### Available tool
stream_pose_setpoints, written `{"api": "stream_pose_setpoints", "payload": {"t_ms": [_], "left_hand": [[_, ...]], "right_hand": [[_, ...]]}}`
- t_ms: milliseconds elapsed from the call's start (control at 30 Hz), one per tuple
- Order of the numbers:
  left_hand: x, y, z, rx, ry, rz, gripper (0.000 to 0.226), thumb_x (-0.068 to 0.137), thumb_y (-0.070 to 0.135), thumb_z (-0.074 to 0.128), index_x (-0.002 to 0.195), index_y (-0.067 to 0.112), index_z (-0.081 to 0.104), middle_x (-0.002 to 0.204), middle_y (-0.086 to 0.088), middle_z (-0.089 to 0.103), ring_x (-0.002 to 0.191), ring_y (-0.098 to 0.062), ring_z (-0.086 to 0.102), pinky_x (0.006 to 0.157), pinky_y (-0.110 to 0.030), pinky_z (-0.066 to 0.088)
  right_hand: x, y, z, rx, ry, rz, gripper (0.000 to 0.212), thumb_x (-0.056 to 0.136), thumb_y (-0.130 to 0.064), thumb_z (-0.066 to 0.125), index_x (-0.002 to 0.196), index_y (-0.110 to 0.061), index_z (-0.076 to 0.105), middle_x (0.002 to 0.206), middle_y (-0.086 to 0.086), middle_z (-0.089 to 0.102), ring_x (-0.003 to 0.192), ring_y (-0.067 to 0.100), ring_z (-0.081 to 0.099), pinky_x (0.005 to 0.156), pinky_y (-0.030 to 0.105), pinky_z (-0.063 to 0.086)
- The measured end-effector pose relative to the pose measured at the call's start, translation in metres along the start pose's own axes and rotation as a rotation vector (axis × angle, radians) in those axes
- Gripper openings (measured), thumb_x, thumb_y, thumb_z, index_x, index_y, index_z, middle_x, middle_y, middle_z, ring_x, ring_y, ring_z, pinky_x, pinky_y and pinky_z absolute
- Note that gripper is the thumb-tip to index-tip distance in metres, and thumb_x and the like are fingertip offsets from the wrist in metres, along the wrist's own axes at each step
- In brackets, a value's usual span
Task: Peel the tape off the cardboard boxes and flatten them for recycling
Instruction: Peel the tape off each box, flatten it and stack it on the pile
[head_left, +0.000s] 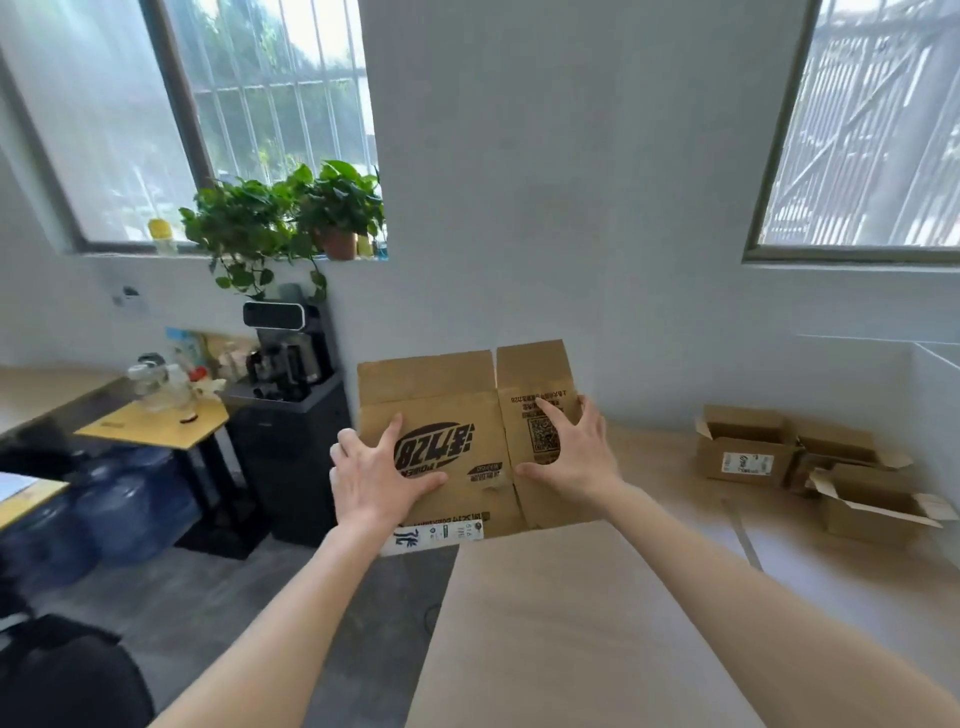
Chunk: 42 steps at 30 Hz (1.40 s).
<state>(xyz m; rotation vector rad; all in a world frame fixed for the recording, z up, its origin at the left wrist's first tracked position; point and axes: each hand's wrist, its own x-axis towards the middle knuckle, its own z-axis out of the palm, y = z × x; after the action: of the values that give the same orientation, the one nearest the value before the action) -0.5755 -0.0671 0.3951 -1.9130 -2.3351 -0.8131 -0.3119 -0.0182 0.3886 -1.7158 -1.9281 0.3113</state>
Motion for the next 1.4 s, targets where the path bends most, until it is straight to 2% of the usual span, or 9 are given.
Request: {"api": "stream_pose_setpoints", "payload": {"t_ms": [333, 700, 833, 1033, 1233, 1400], "left_hand": [[0.102, -0.067, -0.014, 0.062, 0.042, -0.01, 0.112, 0.066, 0.085, 0.067, 0.158, 0.037, 0.027, 0.129, -0.015, 0.033, 0.116, -0.032, 0.038, 0.099, -0.042, 0.046], [0.23, -0.095, 0.026, 0.108, -0.039, 0.03, 0.111, 0.065, 0.082, 0.072, 0.157, 0.038, 0.028, 0.132, -0.015, 0.033, 0.122, -0.033, 0.037, 0.1, -0.044, 0.045], [0.25, -0.086, 0.053, 0.098, -0.088, 0.055, 0.11, 0.064, 0.08, 0.074, 0.156, 0.039, 0.03, 0.131, -0.015, 0.034, 0.121, -0.032, 0.037, 0.1, -0.042, 0.045], [0.283, -0.054, 0.108, 0.053, -0.158, 0.148, 0.112, 0.063, 0.082, 0.073, 0.156, 0.04, 0.029, 0.126, -0.01, 0.034, 0.119, -0.028, 0.038, 0.098, -0.039, 0.045], [0.324, -0.015, 0.202, 0.007, -0.301, 0.239, 0.114, 0.062, 0.084, 0.072, 0.157, 0.041, 0.025, 0.125, -0.009, 0.036, 0.117, -0.027, 0.039, 0.095, -0.037, 0.045], [0.365, -0.004, 0.305, -0.065, -0.433, 0.284, 0.114, 0.06, 0.087, 0.069, 0.156, 0.042, 0.027, 0.122, -0.006, 0.034, 0.116, -0.025, 0.038, 0.095, -0.036, 0.047]], "right_hand": [[0.093, -0.074, 0.05, 0.04, 0.013, -0.05, 0.108, 0.069, -0.065, 0.081, 0.156, -0.043, 0.022, 0.16, 0.009, 0.005, 0.149, 0.035, 0.015, 0.112, 0.058, 0.036], [0.201, -0.082, 0.117, 0.064, 0.002, 0.051, 0.107, 0.069, -0.065, 0.08, 0.156, -0.043, 0.022, 0.162, 0.012, 0.001, 0.152, 0.034, 0.009, 0.112, 0.056, 0.038], [0.212, -0.065, 0.122, 0.044, -0.015, 0.109, 0.108, 0.07, -0.064, 0.081, 0.158, -0.04, 0.023, 0.162, 0.015, 0.003, 0.152, 0.037, 0.011, 0.116, 0.056, 0.03], [0.228, -0.019, 0.12, -0.021, 0.007, 0.226, 0.106, 0.071, -0.064, 0.08, 0.157, -0.039, 0.024, 0.161, 0.014, 0.006, 0.148, 0.038, 0.016, 0.115, 0.054, 0.033], [0.255, 0.052, 0.134, -0.036, 0.001, 0.389, 0.107, 0.069, -0.06, 0.082, 0.157, -0.038, 0.026, 0.161, 0.013, 0.003, 0.148, 0.037, 0.015, 0.116, 0.052, 0.031], [0.294, 0.117, 0.178, -0.033, -0.039, 0.535, 0.109, 0.067, -0.058, 0.085, 0.157, -0.037, 0.026, 0.162, 0.013, 0.001, 0.15, 0.035, 0.016, 0.117, 0.048, 0.03]]}}
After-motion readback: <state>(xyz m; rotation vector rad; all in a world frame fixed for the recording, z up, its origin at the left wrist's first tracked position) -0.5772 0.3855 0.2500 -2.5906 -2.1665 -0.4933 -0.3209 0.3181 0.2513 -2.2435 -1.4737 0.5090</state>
